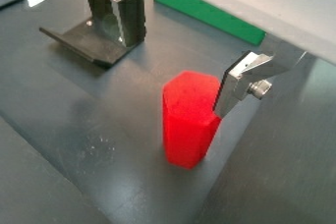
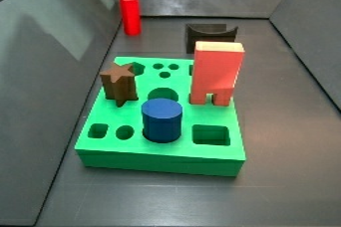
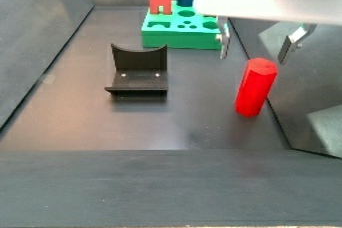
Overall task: Pick up the hexagon object. Move up. Move to above the board. Insert the hexagon object.
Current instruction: Pick up the hexagon object.
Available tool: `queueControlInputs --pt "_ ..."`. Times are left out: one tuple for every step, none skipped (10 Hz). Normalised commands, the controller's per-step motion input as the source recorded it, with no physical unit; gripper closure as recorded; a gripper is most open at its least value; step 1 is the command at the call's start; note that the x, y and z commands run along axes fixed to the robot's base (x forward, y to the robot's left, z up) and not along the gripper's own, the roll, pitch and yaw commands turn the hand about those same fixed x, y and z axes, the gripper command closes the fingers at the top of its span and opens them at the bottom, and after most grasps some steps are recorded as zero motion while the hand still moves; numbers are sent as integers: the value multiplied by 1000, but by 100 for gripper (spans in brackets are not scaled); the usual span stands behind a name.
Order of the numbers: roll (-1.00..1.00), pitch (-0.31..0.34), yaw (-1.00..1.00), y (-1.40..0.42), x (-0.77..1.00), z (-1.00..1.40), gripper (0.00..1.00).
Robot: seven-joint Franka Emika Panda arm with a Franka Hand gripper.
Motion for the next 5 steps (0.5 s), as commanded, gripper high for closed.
queueControlInputs --pt "0 -73 -109 74 -60 -420 0" --pt "0 -73 -134 54 -54 -526 0" --pt "0 -77 -160 43 -46 -631 0" --pt "0 -67 -117 20 -91 -614 0" --pt "-46 0 -31 20 0 -20 0"
